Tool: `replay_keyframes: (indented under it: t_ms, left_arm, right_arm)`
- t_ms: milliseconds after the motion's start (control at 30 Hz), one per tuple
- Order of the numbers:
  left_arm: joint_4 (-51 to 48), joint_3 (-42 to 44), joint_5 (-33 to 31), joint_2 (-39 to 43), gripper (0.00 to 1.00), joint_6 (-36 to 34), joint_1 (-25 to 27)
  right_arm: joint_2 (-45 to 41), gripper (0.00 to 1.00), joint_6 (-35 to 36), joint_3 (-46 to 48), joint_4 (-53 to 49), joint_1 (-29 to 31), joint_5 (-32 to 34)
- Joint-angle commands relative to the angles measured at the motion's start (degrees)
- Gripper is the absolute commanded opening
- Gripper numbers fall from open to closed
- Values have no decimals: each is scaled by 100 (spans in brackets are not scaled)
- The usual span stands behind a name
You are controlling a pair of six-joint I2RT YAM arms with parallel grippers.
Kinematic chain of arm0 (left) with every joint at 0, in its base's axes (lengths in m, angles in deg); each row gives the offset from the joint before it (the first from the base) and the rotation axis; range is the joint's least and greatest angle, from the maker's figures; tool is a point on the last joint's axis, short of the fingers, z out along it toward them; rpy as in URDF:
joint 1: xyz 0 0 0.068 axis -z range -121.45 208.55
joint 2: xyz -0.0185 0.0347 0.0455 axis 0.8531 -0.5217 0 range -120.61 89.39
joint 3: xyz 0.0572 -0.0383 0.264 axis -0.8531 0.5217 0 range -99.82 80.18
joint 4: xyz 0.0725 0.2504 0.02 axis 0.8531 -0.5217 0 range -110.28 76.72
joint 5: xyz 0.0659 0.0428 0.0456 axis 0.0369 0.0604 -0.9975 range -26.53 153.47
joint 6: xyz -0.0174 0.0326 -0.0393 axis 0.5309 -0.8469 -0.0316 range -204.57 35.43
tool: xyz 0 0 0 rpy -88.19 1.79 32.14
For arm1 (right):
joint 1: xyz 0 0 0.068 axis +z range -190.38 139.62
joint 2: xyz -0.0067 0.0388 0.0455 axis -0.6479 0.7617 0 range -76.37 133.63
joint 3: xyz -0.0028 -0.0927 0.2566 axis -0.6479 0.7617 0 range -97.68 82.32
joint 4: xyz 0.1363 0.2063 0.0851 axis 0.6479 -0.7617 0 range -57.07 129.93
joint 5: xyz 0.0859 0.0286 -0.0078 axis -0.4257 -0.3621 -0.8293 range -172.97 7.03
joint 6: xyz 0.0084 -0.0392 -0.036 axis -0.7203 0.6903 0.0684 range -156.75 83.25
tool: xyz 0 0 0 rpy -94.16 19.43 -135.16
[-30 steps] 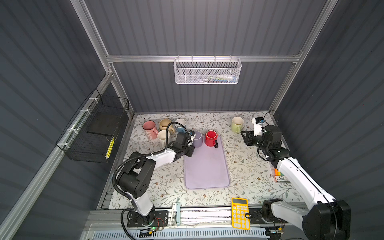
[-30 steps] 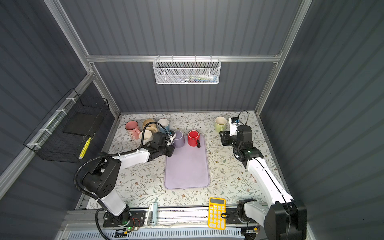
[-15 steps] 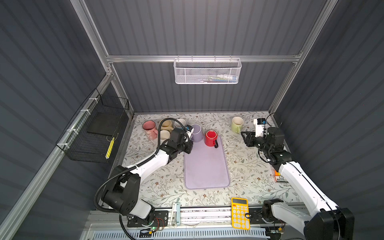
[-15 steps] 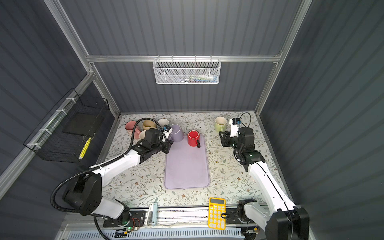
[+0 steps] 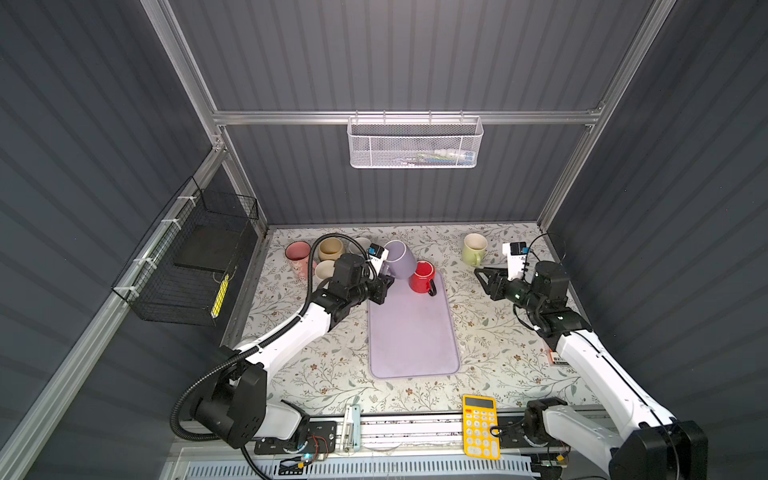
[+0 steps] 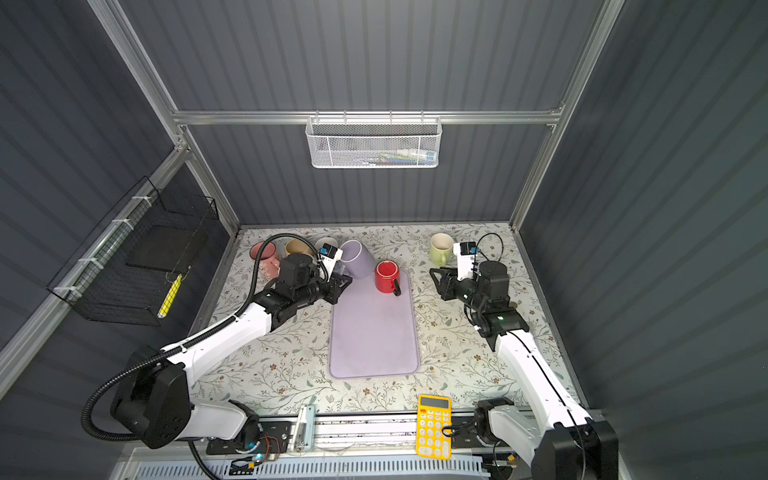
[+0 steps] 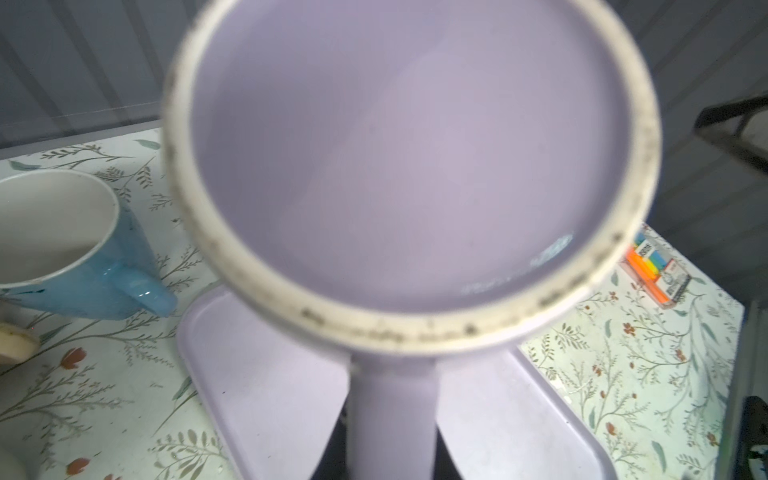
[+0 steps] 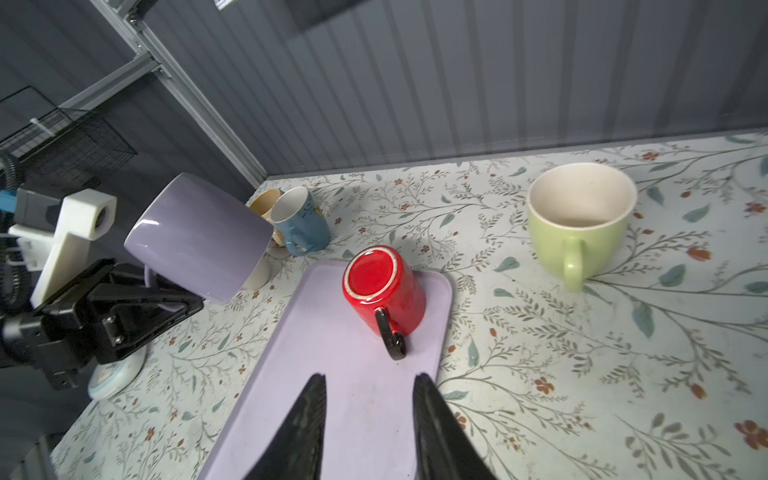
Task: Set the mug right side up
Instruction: 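Lift and tilt the lilac mug with the left gripper while the right gripper approaches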
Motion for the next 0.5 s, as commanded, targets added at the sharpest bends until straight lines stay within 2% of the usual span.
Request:
replay_keyframes:
  t_ms: [0,100,467]
  left_arm:
    - [877,-19,668,199,11,310,26]
    - [1135,-19,919,146,11,502,20]
    - [1807,-110,1685,-122,10,1078,20]
  right_arm:
    - [-51,40,-158,197,597,-35,-664]
    - [-37,45,-274,348,941,-34,-1014]
    - [110,50,-1062,780,2347,-8,-2042]
